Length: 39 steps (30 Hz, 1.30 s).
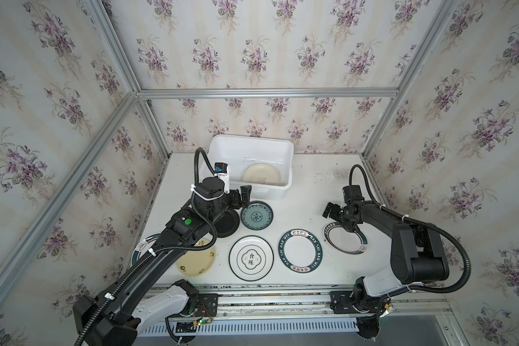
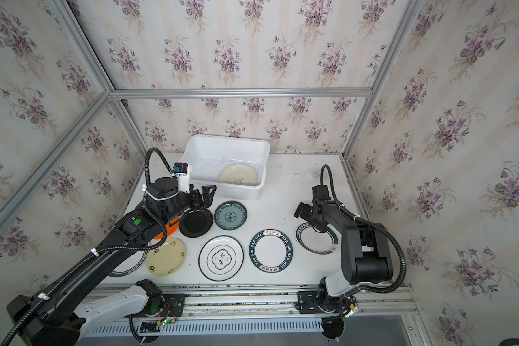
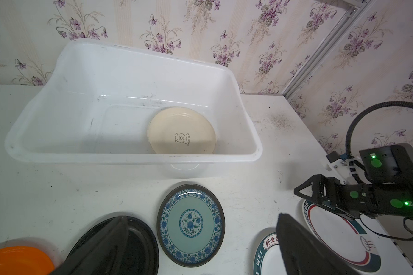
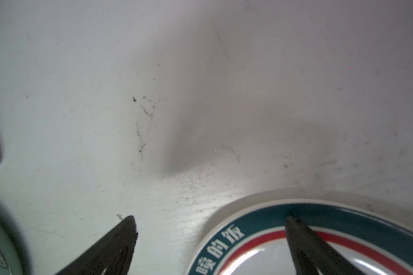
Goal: Place the plates into the plastic bin on the countertop
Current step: Rotate the plate at the middle-right of the table.
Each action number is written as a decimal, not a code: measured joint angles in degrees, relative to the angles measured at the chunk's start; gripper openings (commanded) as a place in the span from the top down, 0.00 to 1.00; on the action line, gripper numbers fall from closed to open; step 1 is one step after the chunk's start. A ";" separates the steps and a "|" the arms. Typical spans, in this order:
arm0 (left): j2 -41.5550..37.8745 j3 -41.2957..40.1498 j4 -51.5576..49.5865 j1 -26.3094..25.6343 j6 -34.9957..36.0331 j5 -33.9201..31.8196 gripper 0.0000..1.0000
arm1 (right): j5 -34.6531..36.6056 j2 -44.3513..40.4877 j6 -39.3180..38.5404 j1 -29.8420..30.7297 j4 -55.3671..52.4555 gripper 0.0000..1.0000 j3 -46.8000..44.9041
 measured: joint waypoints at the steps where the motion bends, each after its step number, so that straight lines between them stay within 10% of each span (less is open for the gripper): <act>1: 0.00 0.00 -0.11 0.00 0.00 -0.09 0.01 | -0.15 0.22 0.11 0.00 0.39 0.01 0.26; 39: 0.35 0.26 -0.63 0.00 0.22 -0.74 0.01 | -15.47 -1.01 2.03 1.20 5.07 0.00 -1.18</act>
